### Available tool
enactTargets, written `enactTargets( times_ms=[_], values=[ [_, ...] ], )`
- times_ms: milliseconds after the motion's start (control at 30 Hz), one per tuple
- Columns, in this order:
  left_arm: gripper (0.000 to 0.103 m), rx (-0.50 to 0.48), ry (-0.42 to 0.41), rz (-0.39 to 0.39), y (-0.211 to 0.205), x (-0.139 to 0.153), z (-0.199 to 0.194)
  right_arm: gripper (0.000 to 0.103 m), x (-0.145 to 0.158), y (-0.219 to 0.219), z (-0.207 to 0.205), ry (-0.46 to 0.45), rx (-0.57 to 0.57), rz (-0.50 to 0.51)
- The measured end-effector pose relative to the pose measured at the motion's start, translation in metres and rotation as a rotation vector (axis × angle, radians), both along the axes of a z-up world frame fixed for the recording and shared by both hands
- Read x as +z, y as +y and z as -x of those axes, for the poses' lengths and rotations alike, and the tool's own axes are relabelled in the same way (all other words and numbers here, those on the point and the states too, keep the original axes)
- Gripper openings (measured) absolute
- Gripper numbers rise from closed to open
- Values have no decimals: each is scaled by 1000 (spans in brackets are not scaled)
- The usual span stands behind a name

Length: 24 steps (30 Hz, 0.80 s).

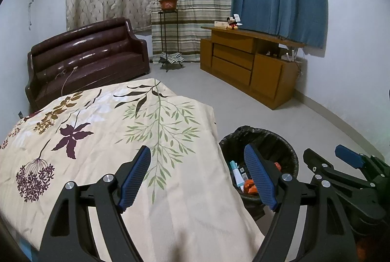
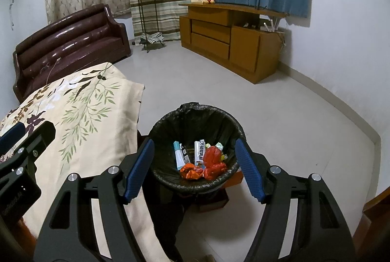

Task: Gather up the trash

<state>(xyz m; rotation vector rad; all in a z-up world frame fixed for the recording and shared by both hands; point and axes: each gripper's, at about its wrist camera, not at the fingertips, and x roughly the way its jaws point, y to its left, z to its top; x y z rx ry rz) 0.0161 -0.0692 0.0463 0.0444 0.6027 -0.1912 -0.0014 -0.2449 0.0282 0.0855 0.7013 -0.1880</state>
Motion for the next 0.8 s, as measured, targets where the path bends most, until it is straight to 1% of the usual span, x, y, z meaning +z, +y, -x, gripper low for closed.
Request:
enactTargets(
  times_ms=[800],
  values=[
    [77, -1, 0, 0, 0, 0, 0, 67, 2, 2, 2, -2, 1, 4]
  ],
)
